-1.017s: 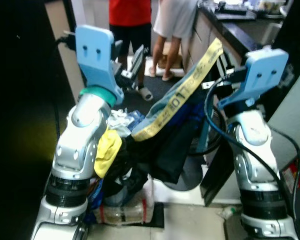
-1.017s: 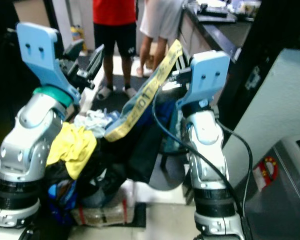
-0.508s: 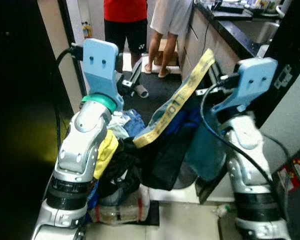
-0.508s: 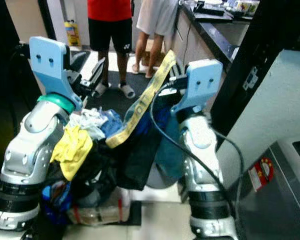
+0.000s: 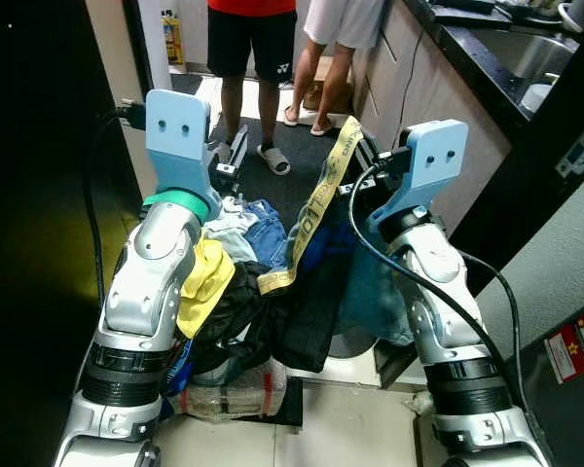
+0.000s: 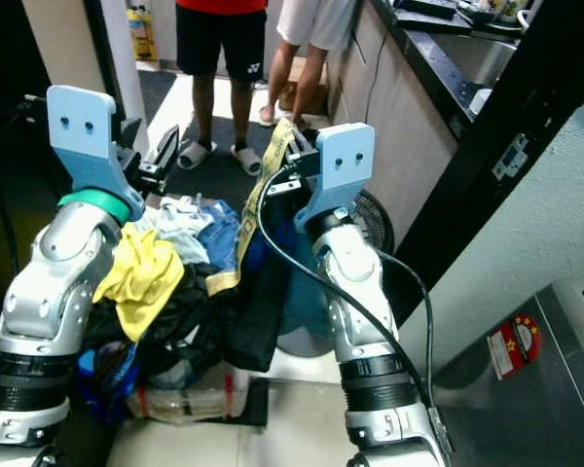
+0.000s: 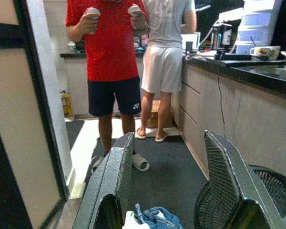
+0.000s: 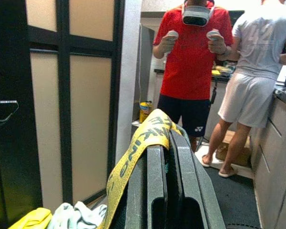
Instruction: Clothes washing
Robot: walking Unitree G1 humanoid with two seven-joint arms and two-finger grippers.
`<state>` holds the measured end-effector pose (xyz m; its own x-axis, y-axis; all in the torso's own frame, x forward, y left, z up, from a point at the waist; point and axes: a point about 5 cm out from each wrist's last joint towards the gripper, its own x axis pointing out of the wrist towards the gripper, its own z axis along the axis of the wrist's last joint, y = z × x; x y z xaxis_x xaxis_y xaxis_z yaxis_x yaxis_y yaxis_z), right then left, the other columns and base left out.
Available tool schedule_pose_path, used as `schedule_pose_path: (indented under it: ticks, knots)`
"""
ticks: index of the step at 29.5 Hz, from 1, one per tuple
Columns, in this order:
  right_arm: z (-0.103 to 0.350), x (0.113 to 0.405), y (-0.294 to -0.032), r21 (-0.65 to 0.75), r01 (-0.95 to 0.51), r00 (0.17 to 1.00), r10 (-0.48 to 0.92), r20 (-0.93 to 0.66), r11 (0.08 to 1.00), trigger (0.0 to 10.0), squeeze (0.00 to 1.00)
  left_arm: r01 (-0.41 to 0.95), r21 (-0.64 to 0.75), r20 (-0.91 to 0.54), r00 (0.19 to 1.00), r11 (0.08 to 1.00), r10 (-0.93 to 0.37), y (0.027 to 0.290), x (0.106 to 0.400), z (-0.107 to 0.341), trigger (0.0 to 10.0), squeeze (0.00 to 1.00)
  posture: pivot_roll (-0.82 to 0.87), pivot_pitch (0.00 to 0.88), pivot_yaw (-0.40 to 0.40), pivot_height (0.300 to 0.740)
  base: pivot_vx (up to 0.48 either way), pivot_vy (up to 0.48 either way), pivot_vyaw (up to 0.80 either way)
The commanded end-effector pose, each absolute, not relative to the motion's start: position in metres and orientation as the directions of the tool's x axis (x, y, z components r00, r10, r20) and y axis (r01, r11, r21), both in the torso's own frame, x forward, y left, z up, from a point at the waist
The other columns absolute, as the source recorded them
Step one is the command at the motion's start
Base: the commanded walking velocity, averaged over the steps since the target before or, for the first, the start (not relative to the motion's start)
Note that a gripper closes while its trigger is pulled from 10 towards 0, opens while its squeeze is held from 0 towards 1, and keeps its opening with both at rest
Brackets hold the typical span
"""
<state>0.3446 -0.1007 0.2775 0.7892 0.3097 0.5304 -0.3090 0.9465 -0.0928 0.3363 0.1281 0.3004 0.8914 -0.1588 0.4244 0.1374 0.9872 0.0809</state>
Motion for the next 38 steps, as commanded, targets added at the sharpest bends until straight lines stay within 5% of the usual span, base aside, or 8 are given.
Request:
schedule_pose_path:
  ticks: [1,10,38]
  knots:
    - [0.279,0.344,-0.103,-0.087,-0.311,0.779,0.307,0.547,0.946,10.0,0.0,0.138,0.09,0.422,0.892,0.986,-0.163,0.126,0.334,0.298,10.0,0.0,0.09,0.101,-0.038,0.74,0.0,0.0,0.0]
    - [0.279,0.34,-0.133,-0.042,-0.269,0.789,0.245,0.564,0.962,10.0,0.0,0.146,0.102,0.406,0.897,0.984,-0.175,0.124,0.342,0.298,10.0,0.0,0.07,0.112,-0.002,0.74,0.0,0.0,0.0]
    - [0.276,0.339,-0.125,-0.076,-0.284,0.784,0.278,0.555,0.956,10.0,0.0,0.172,0.078,0.394,0.899,0.982,-0.189,0.118,0.342,0.29,10.0,0.0,0.06,0.085,0.008,0.74,0.0,0.0,0.0]
